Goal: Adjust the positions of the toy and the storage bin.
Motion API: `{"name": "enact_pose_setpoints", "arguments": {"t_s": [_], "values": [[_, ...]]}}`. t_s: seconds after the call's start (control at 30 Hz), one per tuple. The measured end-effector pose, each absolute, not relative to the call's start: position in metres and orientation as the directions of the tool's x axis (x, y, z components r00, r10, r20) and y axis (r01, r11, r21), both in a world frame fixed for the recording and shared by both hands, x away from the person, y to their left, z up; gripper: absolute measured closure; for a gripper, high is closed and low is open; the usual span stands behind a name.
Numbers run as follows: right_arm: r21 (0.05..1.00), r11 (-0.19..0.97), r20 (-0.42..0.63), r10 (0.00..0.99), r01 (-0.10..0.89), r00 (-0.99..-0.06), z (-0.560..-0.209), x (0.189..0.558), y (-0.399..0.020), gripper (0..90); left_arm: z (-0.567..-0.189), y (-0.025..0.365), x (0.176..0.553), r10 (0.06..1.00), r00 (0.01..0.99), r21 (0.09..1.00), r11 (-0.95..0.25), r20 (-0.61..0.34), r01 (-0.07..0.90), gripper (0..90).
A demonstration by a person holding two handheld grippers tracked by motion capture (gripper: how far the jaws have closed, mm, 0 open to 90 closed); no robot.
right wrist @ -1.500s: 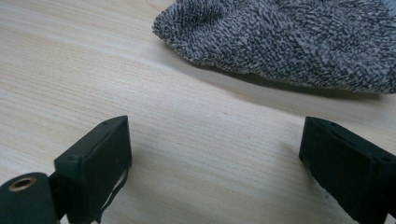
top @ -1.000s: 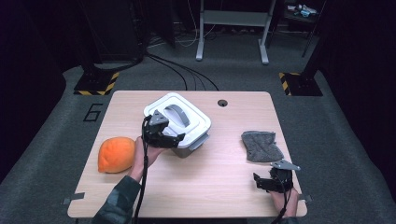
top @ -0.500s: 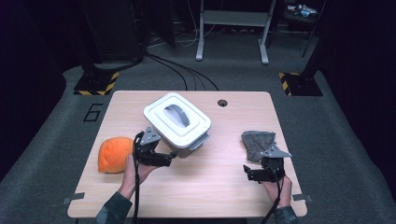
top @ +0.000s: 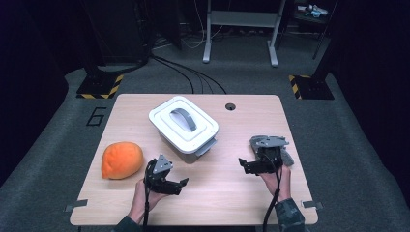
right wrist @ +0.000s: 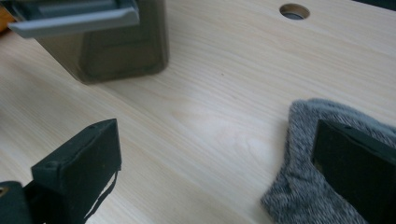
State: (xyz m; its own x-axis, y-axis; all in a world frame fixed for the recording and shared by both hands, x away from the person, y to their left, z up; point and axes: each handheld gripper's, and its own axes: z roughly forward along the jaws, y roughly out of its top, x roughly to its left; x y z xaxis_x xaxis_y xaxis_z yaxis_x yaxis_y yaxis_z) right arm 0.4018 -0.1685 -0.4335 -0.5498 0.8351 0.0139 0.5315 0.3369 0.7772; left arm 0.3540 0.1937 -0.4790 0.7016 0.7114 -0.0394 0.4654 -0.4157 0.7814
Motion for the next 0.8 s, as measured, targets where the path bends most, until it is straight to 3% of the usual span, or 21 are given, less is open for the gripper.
{"name": "enact_pose_setpoints", "arguments": {"t_s": [0.3,0.67,0.8], "values": [[0.788,0.378,-0.005,0.792,0.485,-0.610,-0.407,0.423,-0.139,1.1,-0.517,0.196,0.348,0.729,0.684,0.746,-0.447,-0.016,0.494,11.0],[0.786,0.419,-0.008,0.742,0.454,-0.671,-0.391,0.449,-0.098,1.0,-0.529,0.212,0.353,0.773,0.634,0.746,-0.418,-0.008,0.519,10.9],[0.792,0.425,-0.005,0.722,0.438,-0.692,-0.386,0.459,-0.084,5.9,-0.530,0.213,0.355,0.779,0.627,0.736,-0.416,-0.015,0.534,10.9]]}}
